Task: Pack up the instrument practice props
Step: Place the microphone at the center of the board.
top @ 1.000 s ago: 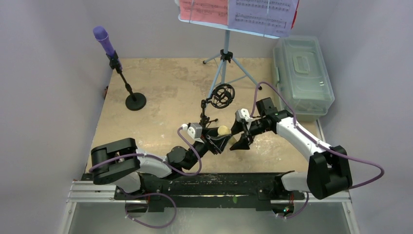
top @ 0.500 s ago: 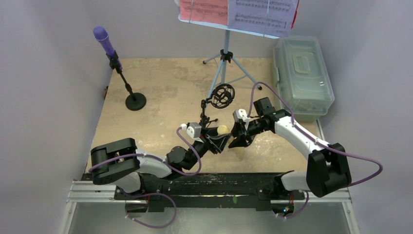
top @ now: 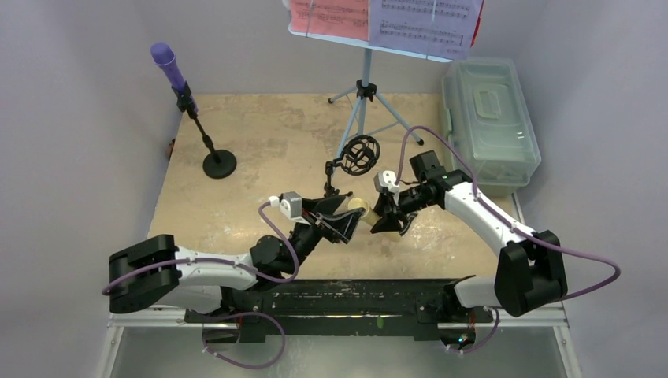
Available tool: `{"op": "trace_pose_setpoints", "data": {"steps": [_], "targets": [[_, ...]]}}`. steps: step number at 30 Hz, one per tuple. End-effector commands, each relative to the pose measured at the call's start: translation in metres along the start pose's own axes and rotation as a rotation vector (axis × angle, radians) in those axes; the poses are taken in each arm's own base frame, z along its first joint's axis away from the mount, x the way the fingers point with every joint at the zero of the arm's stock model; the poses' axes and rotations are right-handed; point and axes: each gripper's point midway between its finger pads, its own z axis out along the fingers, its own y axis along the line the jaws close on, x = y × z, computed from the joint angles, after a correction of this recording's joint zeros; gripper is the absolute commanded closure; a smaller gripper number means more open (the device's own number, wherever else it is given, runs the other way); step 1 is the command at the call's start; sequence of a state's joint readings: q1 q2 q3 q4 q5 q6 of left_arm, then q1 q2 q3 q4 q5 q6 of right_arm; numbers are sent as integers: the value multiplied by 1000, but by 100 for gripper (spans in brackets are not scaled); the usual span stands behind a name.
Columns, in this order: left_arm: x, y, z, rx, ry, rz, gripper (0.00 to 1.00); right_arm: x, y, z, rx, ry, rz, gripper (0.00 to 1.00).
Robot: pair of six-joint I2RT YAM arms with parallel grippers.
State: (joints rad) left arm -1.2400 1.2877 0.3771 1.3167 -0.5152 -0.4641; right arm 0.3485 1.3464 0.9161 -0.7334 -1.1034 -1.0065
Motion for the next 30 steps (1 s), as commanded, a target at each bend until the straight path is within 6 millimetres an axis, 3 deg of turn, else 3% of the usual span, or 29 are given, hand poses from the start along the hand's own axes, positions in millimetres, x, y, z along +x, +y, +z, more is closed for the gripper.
{"op": "trace_pose_setpoints", "data": {"steps": [1,11,30], "targets": [[8,13,-11,-55,65,29,18,-5,-9,-8,40,39,-8,100],[34,24,-34,-51,268,154,12,-3,-39,-42,214,50,46,100],[45,58,-69,-127,356,234,11,26,-130,-108,803,132,231,100]]}}
